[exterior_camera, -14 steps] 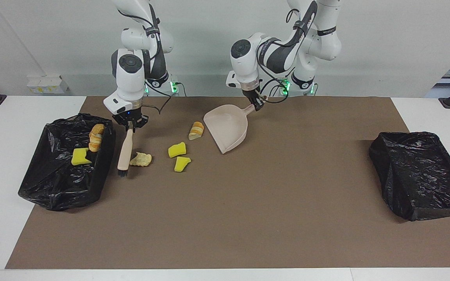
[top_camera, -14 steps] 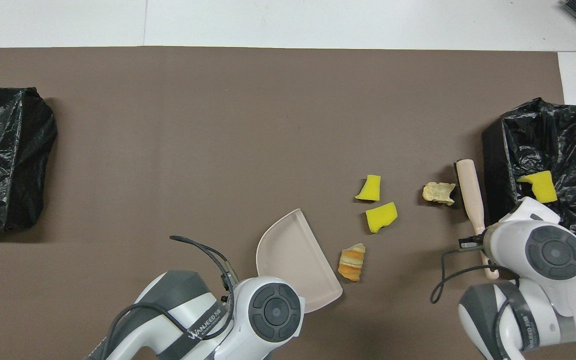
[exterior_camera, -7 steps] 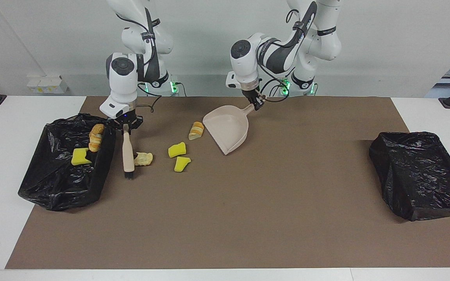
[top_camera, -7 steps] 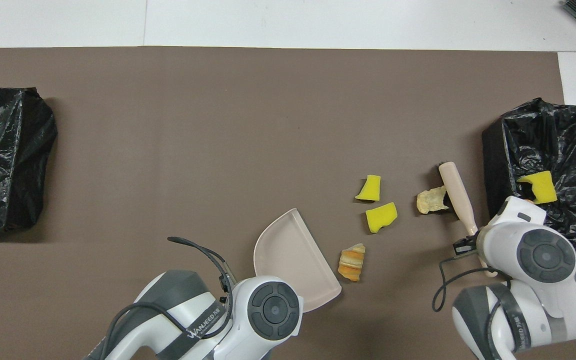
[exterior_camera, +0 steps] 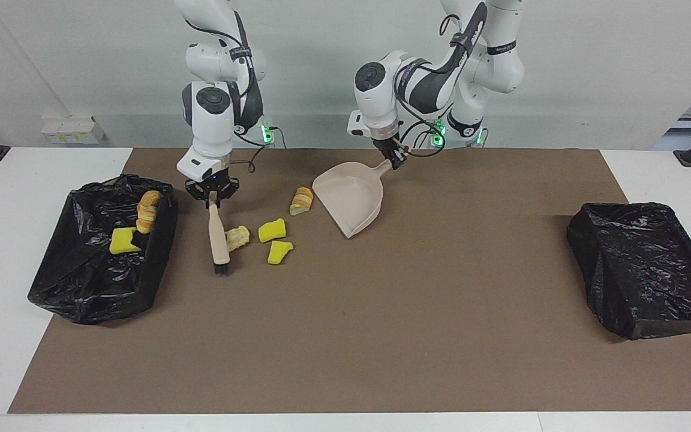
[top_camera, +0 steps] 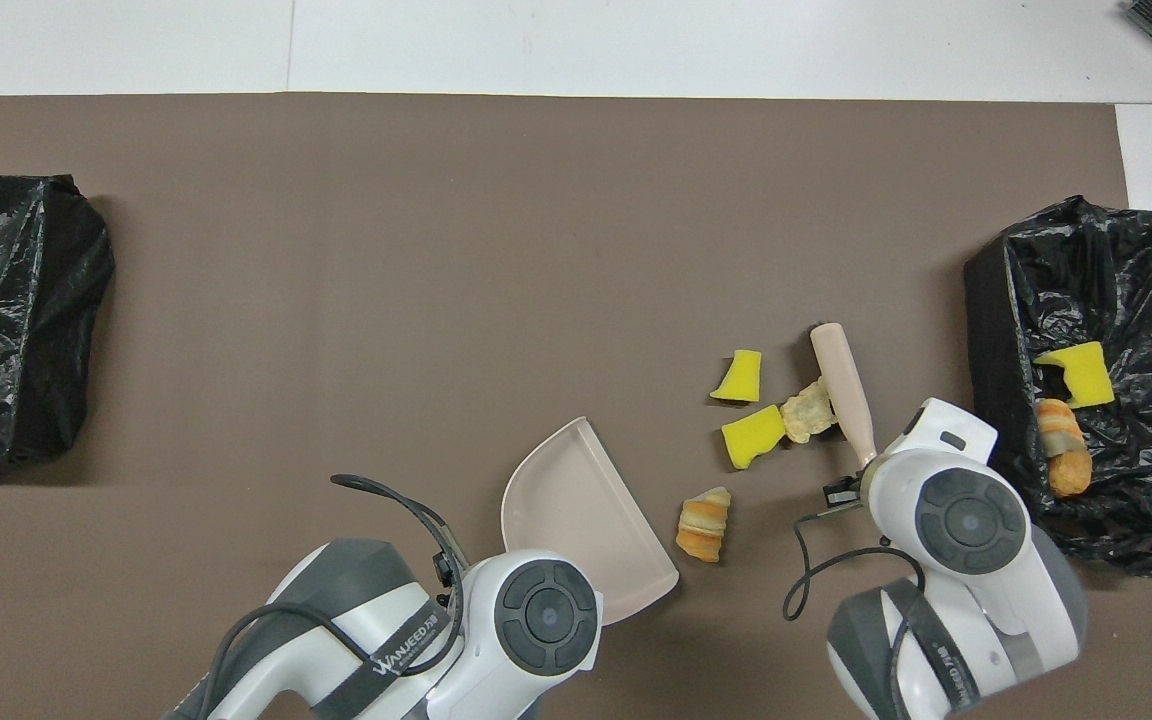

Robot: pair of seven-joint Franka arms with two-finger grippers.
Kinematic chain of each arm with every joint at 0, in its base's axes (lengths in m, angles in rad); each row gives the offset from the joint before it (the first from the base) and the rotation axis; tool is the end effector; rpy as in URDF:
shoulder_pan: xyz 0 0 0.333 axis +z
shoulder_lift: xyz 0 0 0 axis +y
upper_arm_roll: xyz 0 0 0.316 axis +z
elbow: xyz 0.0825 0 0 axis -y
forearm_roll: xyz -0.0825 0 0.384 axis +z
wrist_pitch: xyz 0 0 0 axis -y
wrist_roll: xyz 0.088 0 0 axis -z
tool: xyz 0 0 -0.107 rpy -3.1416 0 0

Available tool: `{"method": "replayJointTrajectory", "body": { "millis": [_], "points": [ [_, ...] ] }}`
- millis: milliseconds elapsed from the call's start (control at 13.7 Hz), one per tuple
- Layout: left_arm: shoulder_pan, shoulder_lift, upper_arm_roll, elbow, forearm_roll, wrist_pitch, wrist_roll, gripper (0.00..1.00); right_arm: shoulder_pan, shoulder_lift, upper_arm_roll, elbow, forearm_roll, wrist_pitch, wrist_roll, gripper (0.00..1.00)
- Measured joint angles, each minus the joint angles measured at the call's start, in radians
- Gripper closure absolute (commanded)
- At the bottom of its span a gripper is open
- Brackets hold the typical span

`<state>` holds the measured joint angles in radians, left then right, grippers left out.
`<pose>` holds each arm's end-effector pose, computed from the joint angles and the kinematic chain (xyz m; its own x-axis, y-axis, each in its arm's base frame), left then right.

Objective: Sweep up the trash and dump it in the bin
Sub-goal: 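Sweep the remaining scraps into the dustpan with the right gripper's brush, then push the last scraps into the dustpan with the right gripper's brush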

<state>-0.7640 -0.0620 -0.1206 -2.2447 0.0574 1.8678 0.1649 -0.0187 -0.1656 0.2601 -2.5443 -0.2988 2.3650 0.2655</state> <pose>0.3043 -0.3649 0.3714 0.4530 -0.8339 -0.3154 -0.8791 -0.4766 -0.0026 0.4296 0.1003 0.3276 0.9818 0.1893 0.0156 0.1796 -0.9522 0.2471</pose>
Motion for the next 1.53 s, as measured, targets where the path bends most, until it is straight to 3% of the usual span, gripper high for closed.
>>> {"method": "replayJointTrajectory", "body": {
  "millis": [364, 947, 1238, 1529],
  "points": [
    [0.000, 0.000, 0.004, 0.000, 0.000, -0.019, -0.003, 1.00, 0.185, 0.009, 0.003, 0.061, 0.146, -0.123, 0.150, 1.00],
    [0.002, 0.000, 0.009, -0.001, 0.000, -0.020, -0.003, 1.00, 0.408, -0.017, 0.004, 0.078, 0.422, -0.177, 0.158, 1.00],
    [0.009, 0.000, 0.009, -0.003, -0.001, -0.020, -0.001, 1.00, 0.432, -0.025, 0.001, 0.122, 0.514, -0.198, 0.032, 1.00],
    [0.011, 0.000, 0.009, -0.003, -0.001, -0.016, 0.000, 1.00, 0.399, -0.030, -0.015, 0.241, 0.544, -0.379, -0.047, 1.00]
  ]
}}
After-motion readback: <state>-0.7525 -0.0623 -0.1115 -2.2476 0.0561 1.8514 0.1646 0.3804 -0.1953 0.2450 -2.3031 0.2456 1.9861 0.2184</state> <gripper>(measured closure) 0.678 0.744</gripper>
